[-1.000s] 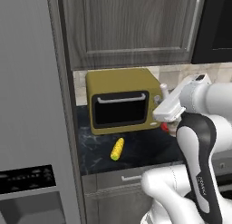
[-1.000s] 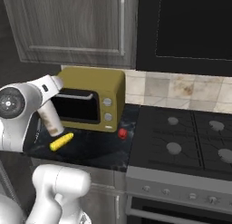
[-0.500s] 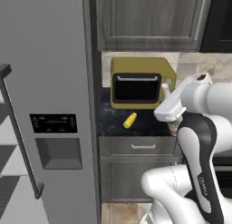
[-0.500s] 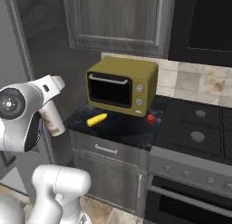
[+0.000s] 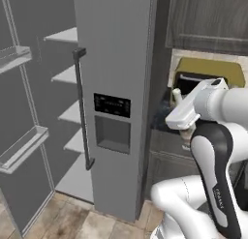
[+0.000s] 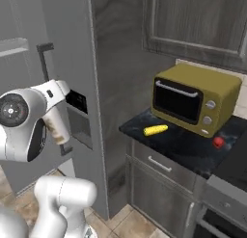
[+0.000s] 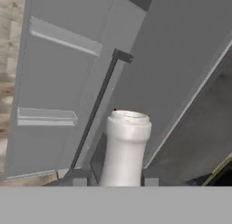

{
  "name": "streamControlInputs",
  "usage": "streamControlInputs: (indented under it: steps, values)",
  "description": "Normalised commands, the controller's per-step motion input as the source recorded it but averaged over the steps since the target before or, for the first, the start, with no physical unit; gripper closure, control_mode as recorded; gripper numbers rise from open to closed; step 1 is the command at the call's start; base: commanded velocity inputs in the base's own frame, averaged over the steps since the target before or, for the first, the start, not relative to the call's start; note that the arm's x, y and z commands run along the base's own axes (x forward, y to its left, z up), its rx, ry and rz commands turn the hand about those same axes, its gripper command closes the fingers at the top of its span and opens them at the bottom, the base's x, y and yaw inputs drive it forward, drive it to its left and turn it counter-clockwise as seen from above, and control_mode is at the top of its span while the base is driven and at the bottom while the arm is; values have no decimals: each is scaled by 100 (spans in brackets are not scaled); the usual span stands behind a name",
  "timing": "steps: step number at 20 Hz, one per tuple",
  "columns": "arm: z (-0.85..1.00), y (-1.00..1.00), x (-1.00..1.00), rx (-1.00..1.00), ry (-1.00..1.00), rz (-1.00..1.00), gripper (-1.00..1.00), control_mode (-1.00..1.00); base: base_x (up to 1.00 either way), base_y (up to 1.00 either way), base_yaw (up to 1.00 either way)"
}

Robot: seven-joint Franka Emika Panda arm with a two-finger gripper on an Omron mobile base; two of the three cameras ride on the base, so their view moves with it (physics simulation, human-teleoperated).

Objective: Place the liquor on the top shelf of the fridge to keep it out of children's reach, and place the corn and bell pepper on lower shelves for easy access.

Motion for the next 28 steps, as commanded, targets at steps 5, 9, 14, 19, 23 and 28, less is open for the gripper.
streamControlInputs:
  steps: [5, 9, 14, 19, 23, 28]
  values:
    - [0, 0, 0, 0, 0, 0, 100, 100, 19, 80, 15]
    - [0, 0, 0, 0, 0, 0, 100, 100, 41, 100, -5]
    - [0, 0, 0, 0, 0, 0, 100, 100, 35, 100, -16]
    - [0, 0, 0, 0, 0, 0, 100, 100, 10, 59, -33]
    - [0, 0, 0, 0, 0, 0, 100, 100, 9, 56, -41]
    - [0, 0, 0, 0, 0, 0, 100, 100, 14, 74, -43]
